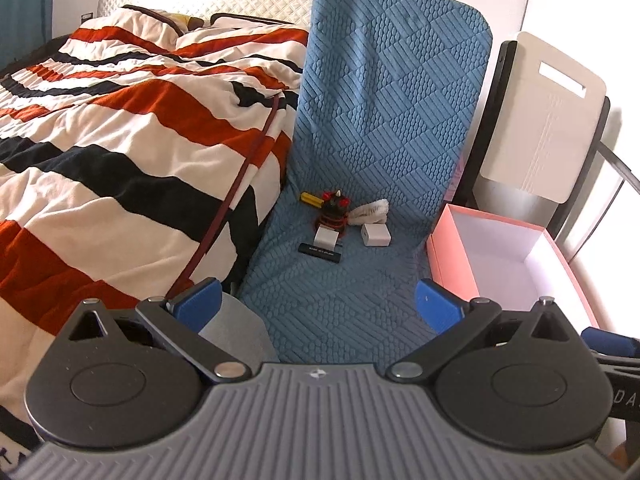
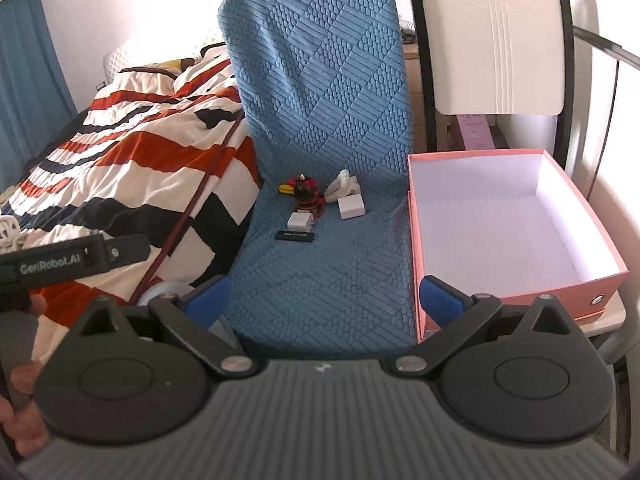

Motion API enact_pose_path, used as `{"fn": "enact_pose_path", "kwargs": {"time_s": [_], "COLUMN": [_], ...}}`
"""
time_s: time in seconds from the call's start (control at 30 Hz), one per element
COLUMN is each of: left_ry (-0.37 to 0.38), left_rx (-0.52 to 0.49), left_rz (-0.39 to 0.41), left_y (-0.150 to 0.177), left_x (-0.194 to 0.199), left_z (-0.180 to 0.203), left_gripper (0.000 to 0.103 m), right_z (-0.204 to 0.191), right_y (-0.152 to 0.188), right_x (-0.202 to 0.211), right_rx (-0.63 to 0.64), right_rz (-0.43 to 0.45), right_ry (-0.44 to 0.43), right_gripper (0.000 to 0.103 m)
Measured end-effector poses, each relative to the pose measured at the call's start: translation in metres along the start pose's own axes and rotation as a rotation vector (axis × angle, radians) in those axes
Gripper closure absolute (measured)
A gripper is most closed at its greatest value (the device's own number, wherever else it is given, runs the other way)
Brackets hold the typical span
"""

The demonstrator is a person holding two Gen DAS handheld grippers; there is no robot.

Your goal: Organize rigid objects

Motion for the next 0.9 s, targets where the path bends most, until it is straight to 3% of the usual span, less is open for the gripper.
{"fn": "enact_pose_path", "kwargs": {"time_s": [0.2, 0.9], "left_ry": [0.018, 0.036], "left_rx": [0.01, -0.033], "left_rz": [0.014, -0.062], "left_y": [-0.005, 0.013], "left_x": [-0.012, -0.067], "left_z": [-0.005, 0.0], "left_gripper": [0.0, 0.0], "right_z": [-0.002, 0.007], "right_y": [-0.002, 0.002], "right_x": [-0.006, -0.042], "right_rx": [0.015, 0.04], "right_rz": [0.01, -0.029], "right_ry": [0.029, 0.049], "right_gripper": [0.0, 0.0]}}
Point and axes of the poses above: each gripper's, at about its wrist camera, not at the fingertips, and x roughly against the way its jaws point, z to its right, y to its underside, the point moved 10 cm from there along -x, roughly the way its jaws point, and after that the axes turned 14 degrees about -y, right-handed, at the moved point
